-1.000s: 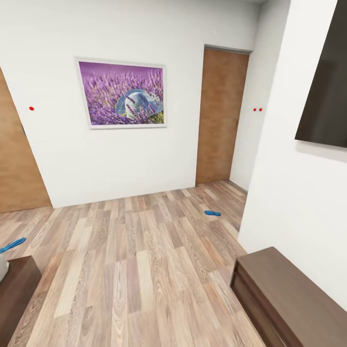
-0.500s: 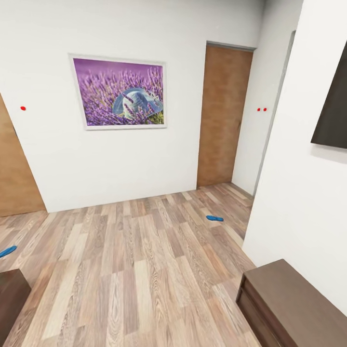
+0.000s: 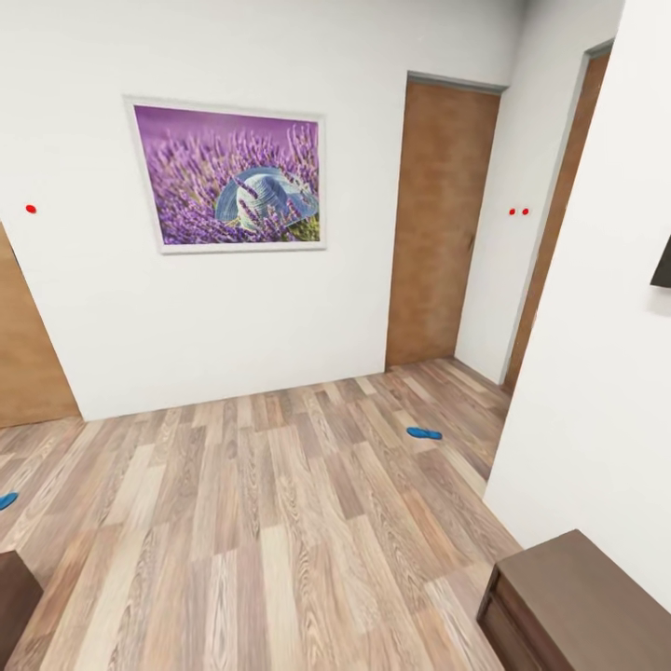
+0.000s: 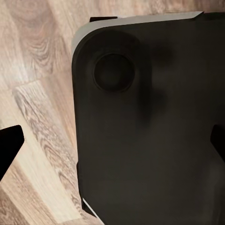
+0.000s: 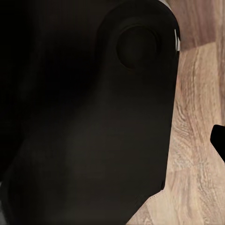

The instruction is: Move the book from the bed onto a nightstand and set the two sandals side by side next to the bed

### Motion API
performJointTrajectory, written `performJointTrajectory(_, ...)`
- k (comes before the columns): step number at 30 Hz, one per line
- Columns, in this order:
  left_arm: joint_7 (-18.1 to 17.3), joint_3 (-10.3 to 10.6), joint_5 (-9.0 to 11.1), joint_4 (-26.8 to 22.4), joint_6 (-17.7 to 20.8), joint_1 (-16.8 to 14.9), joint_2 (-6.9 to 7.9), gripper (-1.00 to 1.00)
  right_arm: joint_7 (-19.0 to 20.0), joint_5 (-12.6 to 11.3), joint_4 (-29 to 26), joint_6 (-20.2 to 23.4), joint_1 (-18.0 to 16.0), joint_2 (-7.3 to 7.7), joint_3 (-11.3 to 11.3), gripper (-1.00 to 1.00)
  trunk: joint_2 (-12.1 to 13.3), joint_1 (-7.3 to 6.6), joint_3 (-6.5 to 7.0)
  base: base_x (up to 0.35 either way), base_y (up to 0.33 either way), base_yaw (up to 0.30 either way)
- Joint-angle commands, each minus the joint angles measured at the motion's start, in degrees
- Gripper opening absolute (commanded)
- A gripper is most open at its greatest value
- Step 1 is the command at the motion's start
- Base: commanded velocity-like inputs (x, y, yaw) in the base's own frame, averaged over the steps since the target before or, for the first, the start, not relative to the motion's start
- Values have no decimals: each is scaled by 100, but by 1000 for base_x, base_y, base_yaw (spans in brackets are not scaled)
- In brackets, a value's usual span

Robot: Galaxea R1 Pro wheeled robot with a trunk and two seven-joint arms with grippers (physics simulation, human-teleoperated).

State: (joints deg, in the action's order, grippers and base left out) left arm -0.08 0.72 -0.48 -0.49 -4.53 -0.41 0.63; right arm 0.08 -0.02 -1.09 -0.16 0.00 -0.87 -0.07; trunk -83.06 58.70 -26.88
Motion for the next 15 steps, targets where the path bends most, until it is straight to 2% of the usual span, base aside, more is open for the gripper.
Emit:
performJointTrajectory(1,-1,7,-5,5,-20,-3,0,100,1,0,-5,-2,0,0,-1,100,-2,3,-5,315,99,0)
performJointTrajectory(15,-1,7,-5,5,-21,-3,2,100,1,-6,-92,-2,0,5,-7,100,-2,3,-5,315,101,0)
